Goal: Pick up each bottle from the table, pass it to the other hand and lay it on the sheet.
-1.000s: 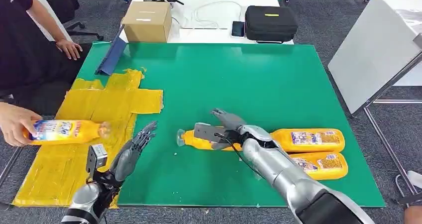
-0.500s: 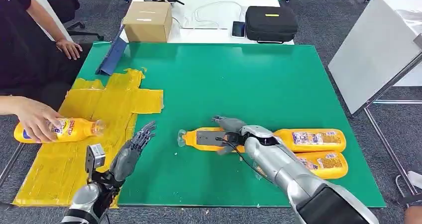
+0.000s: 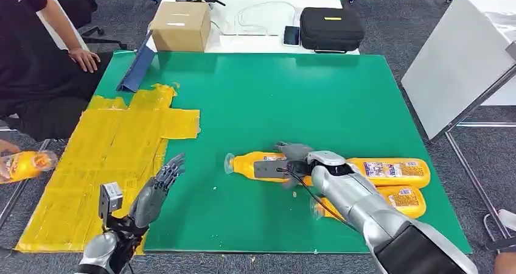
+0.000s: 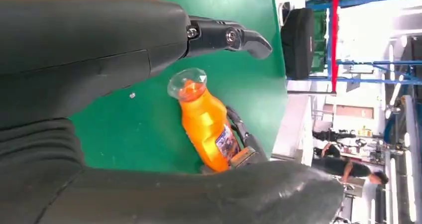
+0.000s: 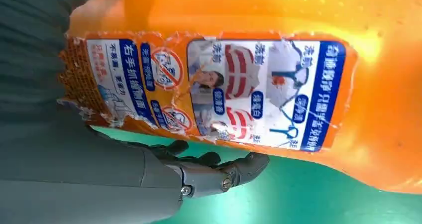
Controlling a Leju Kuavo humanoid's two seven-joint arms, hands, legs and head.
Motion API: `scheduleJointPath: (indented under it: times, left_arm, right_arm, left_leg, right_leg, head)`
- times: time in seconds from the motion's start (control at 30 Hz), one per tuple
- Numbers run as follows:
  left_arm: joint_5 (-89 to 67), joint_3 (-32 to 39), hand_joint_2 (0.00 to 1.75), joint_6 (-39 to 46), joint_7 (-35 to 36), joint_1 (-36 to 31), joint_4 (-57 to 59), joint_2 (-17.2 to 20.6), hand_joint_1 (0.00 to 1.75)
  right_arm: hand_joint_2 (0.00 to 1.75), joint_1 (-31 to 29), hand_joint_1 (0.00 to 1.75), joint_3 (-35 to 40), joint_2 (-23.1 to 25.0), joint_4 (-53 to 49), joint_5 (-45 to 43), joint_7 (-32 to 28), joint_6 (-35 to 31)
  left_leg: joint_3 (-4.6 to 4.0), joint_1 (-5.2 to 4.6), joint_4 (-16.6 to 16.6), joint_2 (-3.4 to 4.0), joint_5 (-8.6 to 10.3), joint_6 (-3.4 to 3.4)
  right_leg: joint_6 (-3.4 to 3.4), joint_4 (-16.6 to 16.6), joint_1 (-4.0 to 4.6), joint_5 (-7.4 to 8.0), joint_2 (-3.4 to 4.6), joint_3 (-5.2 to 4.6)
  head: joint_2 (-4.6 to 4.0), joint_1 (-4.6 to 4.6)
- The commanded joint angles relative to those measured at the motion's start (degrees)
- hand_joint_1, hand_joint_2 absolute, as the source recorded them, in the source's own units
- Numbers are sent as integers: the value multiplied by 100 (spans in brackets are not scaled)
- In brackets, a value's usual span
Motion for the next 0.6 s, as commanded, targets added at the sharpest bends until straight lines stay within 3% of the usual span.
scheduleJointPath:
  times: [0.03,0.3,0.6]
  left_arm:
    - [34,276,0,-42,35,152,-155,10,0]
    - [40,389,0,-54,37,285,-247,5,0]
    - [42,547,0,-118,37,335,-279,-24,0]
  right_arm:
    - [175,-173,0,220,-312,-398,-118,55,7]
    - [175,-1,0,219,-439,-894,-216,55,-116]
    - [175,73,0,703,-674,-1367,-325,151,368]
  left_leg:
    - [-1,7,8,-4,-6,-14]
    - [6,11,11,-2,-13,-21]
    - [2,8,5,-6,-6,-15]
  right_leg:
    - [-7,4,5,-3,9,0]
    - [-11,4,8,-6,16,7]
    - [-8,0,6,-3,7,2]
  head:
    - [0,2]
    - [0,2]
    - [0,2]
